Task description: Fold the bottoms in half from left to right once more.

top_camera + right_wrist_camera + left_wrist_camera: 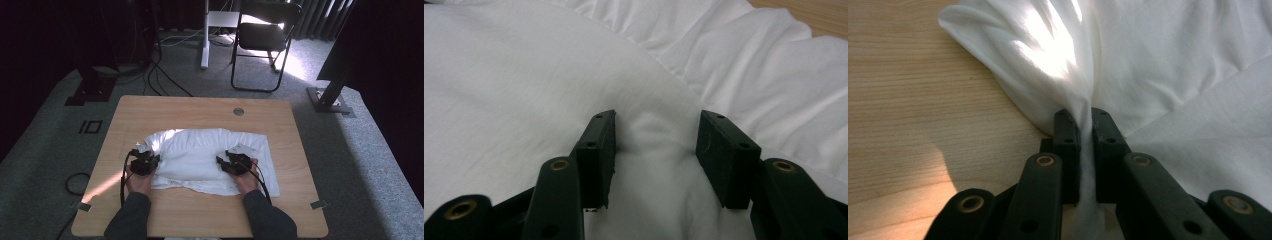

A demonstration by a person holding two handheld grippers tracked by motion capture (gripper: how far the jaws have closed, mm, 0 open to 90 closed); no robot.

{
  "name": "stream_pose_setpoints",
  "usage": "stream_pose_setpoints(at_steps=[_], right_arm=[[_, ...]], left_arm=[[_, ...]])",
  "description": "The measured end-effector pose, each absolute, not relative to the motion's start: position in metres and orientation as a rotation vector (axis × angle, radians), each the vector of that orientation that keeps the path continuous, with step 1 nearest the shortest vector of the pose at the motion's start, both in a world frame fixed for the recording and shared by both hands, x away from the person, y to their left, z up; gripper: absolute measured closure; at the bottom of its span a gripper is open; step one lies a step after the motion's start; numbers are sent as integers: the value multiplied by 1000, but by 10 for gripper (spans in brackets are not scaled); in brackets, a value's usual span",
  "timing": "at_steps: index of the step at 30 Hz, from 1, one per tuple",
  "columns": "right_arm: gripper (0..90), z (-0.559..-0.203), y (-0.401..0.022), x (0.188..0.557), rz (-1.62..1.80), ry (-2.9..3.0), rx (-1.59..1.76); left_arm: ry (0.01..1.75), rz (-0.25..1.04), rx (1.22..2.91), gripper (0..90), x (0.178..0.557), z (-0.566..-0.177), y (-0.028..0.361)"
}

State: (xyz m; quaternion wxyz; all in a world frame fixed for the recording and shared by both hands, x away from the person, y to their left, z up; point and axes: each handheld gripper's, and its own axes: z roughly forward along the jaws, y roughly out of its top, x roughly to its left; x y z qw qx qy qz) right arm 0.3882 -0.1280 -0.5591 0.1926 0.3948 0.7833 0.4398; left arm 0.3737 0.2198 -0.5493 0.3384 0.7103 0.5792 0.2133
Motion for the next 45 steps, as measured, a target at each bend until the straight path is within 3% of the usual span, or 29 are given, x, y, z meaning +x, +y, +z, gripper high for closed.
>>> stream_pose_setpoints(at_steps=[10, 22, 34, 45], right_arm=[[489, -553, -127, 388, 1208, 2208, 1143], [411, -524, -106, 387, 1205, 2198, 1108], [413, -542, -84, 396, 1025, 2302, 1105], [419, -549, -81, 397, 1073, 2278, 1113]], left_arm=[[1470, 521, 1773, 865, 371, -538, 232], [1422, 531, 1737, 866, 371, -520, 234], [1314, 545, 1696, 869, 369, -484, 229], [1206, 579, 1702, 869, 365, -454, 213]])
